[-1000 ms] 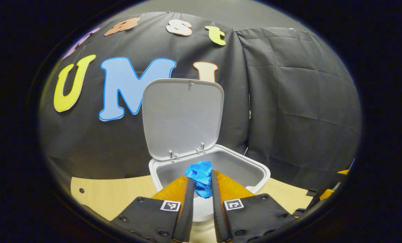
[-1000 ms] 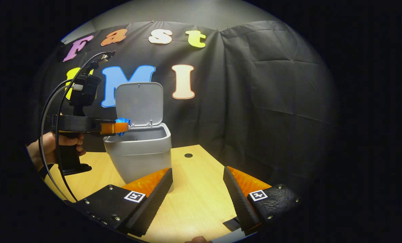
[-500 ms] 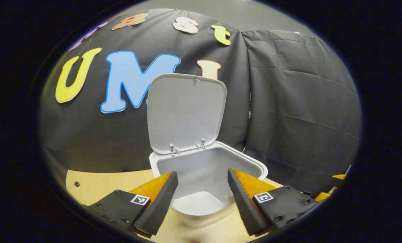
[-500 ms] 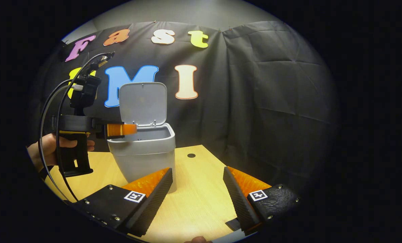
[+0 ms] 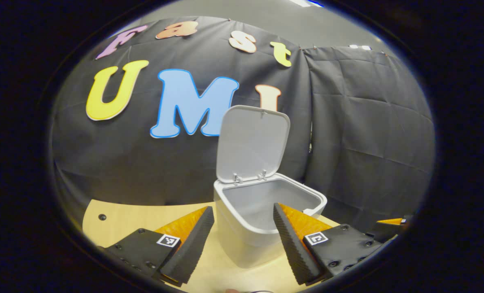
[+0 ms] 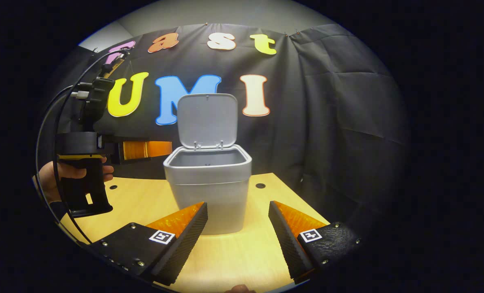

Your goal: Press the lid of the desktop garbage bin to open it, pick up the crumpled paper on the desktop and throw it into the bin, then pick up the pop can on the desktop and drop it into the bin, and finally close the garbage bin lid.

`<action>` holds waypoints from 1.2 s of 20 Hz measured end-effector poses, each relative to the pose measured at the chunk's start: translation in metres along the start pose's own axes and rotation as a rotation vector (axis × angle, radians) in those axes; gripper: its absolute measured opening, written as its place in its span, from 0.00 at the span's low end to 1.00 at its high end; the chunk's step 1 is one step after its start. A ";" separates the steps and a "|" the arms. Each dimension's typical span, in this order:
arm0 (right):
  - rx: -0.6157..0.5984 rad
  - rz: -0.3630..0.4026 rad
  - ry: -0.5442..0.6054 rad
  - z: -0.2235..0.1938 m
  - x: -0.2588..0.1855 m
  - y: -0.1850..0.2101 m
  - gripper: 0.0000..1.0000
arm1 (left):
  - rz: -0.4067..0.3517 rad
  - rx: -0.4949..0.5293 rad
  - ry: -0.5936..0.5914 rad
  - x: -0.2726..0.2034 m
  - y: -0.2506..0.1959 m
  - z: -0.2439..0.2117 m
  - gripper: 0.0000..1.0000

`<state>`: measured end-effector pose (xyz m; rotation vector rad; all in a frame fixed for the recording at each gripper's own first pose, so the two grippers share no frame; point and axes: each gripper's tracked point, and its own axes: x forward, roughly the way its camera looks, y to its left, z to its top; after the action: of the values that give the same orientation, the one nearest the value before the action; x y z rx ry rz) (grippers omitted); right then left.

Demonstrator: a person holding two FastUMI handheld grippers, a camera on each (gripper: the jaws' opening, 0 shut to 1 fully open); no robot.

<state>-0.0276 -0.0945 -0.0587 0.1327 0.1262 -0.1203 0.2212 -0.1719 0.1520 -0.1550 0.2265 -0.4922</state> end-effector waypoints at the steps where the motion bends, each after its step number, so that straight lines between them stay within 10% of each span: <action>1: -0.008 0.030 0.005 -0.002 0.005 0.011 0.96 | 0.022 0.001 -0.010 -0.009 0.010 0.000 0.96; 13: -0.120 0.330 0.181 -0.070 0.025 0.113 0.96 | 0.225 0.022 -0.084 -0.106 0.085 -0.011 0.95; 24: -0.152 0.427 0.438 -0.154 0.027 0.147 0.96 | 0.332 -0.015 -0.045 -0.160 0.121 -0.052 0.95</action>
<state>-0.0004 0.0688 -0.1952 0.0305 0.5383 0.3469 0.1248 0.0058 0.1063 -0.1395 0.2070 -0.1566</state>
